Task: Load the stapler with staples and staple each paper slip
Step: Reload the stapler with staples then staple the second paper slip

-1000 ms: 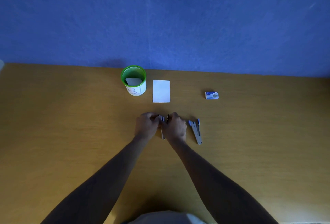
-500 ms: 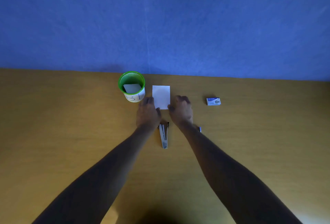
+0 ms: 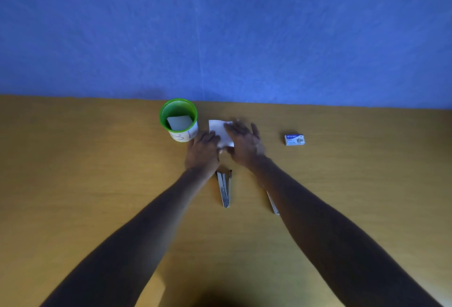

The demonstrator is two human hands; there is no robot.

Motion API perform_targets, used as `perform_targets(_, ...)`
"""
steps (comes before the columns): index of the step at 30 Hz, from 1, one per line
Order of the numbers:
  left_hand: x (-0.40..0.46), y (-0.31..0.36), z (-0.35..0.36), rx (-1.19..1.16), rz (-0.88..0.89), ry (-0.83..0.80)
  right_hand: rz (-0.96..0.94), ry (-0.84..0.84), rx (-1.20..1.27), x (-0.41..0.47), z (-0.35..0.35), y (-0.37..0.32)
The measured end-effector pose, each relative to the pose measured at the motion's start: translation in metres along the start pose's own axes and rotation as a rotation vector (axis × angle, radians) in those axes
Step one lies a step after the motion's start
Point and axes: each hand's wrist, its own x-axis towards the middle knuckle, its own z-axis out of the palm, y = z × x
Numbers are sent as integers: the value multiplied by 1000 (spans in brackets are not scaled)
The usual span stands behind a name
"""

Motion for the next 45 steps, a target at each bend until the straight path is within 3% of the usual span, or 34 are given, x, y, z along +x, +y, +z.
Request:
perform_targets(6,-5,-2,-5,-119,-13,39,-12,182,110,-15,0,2)
perform_targets(9,-10,0,-13,-379,-27,60,-46,179,274,-23,-8,3)
perform_targets(12,-18,3,-23,-640,-67,55,60,132,431,-34,-15,2)
perform_targets(14,-23,5,-30,-769,-107,27,150,152,592,-42,-20,1)
perform_targets(18,-29,11,-41,-970,-187,2,259,98,1204,-58,-32,-5)
perform_targets(22,-41,12,-48,-1138,-205,-52,246,51,1376,-74,-43,-16)
perform_targets(32,-64,13,-51,-1114,-196,34,304,-83,1574,-101,-61,-32)
perform_targets(41,-69,18,-54,-1160,-217,7,298,-16,1620,-108,-67,-34)
perform_targets(45,-70,16,-52,-1067,-207,39,320,-56,1597,-110,-66,-32)
